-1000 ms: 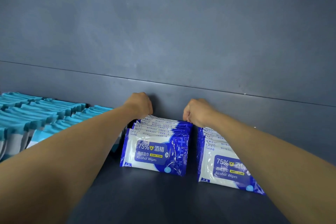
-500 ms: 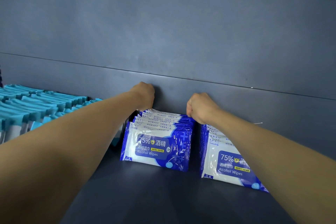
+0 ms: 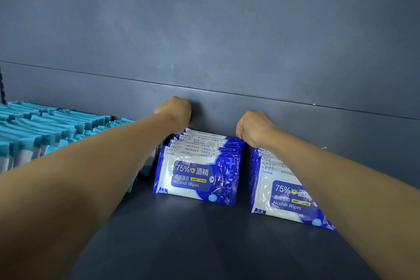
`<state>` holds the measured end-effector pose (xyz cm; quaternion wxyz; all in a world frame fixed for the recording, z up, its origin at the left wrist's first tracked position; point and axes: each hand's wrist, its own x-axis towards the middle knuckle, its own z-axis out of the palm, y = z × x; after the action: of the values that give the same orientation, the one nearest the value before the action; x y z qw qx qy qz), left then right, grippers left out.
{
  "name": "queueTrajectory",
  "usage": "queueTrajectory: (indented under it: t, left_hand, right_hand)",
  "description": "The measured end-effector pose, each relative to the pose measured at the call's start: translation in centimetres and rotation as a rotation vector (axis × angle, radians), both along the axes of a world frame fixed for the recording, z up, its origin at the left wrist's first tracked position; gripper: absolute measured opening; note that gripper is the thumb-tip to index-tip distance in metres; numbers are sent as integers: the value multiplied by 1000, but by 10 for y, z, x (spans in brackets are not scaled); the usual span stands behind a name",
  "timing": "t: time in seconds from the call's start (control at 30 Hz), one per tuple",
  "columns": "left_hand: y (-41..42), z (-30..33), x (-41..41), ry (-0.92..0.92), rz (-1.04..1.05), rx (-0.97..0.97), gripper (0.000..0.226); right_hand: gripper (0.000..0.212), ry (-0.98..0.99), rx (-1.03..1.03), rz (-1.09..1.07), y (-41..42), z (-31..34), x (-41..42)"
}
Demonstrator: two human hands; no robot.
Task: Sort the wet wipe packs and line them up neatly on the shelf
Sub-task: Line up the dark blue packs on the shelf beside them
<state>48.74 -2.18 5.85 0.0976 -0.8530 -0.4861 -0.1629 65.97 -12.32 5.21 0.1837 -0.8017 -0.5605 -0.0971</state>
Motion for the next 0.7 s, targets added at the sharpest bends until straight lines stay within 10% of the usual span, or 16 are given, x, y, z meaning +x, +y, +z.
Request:
queueTrajectory:
  t: [0.33,0.7]
  left_hand:
    - [-90,9,-49,6,-390,-234,71]
    - [-112,-79,-51,136,-279,92,90]
  right_hand:
    - [25,46,-9,126,-35,10,-18]
    - [28,-32,-35,12,-23,-6,-21]
